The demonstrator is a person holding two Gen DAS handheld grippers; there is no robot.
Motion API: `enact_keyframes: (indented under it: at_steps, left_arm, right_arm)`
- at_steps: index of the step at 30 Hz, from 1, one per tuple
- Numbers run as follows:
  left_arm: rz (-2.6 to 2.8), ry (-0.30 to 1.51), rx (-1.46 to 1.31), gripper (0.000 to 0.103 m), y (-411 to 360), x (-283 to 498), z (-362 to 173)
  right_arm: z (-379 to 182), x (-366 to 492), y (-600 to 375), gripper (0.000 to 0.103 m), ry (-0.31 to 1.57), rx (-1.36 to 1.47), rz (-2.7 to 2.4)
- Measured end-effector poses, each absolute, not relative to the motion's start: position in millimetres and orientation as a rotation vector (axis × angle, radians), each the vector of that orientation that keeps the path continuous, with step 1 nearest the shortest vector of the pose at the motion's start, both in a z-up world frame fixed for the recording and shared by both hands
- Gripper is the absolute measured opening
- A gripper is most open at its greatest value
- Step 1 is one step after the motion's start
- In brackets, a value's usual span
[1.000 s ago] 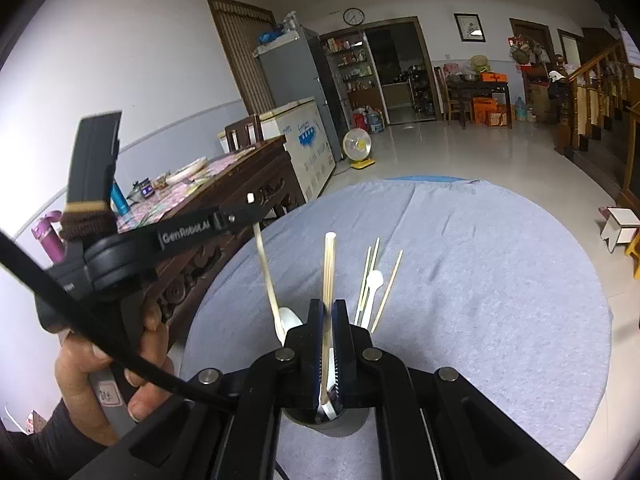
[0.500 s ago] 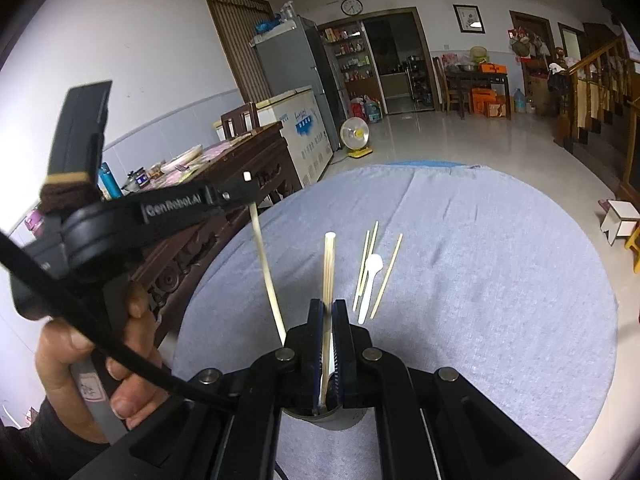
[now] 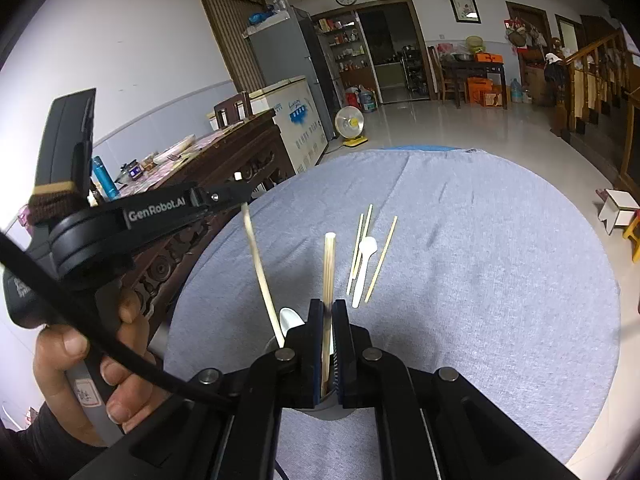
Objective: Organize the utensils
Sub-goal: 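Lower both held chopsticks end-first into the metal holder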
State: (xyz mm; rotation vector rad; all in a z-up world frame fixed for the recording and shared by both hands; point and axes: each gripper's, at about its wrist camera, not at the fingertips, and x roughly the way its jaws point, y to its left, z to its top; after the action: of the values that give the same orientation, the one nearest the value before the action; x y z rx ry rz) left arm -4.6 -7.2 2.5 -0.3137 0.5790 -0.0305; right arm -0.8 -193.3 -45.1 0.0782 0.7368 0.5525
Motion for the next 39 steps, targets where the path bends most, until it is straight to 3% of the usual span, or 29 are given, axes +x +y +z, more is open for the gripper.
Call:
enact_keyframes:
  at_steps: [39]
  left_arm:
    - [-0.037, 0.605, -0.288, 0.005, -10, -18, -23]
  right_arm:
    - [-67, 3, -186, 0.005, 0.782, 0.085, 0.557]
